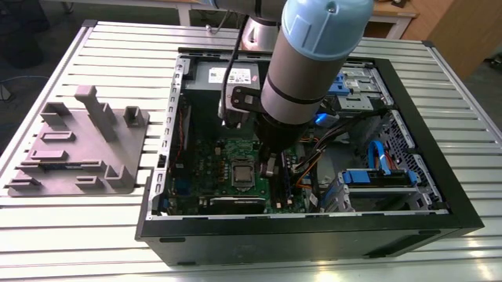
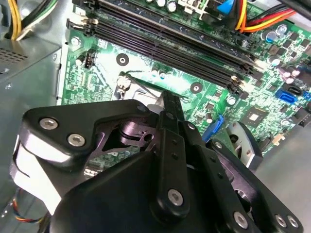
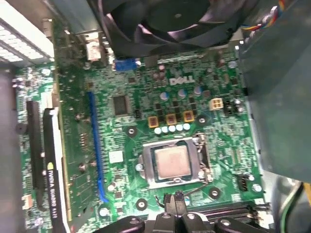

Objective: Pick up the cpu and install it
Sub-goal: 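Install the first cpu locking lever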

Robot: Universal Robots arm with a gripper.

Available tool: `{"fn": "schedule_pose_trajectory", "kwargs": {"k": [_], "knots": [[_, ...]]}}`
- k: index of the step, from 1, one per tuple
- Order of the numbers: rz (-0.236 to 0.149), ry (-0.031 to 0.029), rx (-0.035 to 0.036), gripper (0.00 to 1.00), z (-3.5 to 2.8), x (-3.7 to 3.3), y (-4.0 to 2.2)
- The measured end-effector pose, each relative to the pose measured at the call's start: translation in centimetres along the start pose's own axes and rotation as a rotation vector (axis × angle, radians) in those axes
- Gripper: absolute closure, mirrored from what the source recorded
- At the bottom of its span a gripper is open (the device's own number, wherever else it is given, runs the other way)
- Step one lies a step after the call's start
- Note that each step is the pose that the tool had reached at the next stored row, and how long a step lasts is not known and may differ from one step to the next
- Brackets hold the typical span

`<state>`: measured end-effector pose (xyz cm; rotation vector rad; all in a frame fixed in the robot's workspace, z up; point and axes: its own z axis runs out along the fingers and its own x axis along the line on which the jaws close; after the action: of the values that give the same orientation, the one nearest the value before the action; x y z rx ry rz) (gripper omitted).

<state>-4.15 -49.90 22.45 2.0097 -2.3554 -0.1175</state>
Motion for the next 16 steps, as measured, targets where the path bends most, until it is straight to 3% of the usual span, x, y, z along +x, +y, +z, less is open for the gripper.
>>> {"fn": "schedule_pose_trajectory", "kwargs": {"k": [6,16], "knots": [[-0.077,0.0066,-0.0012,0.90,0.34,0.01,-0.02],[-0.088,0.0004,-0.0022,0.90,1.58,0.54,-0.21]]}}
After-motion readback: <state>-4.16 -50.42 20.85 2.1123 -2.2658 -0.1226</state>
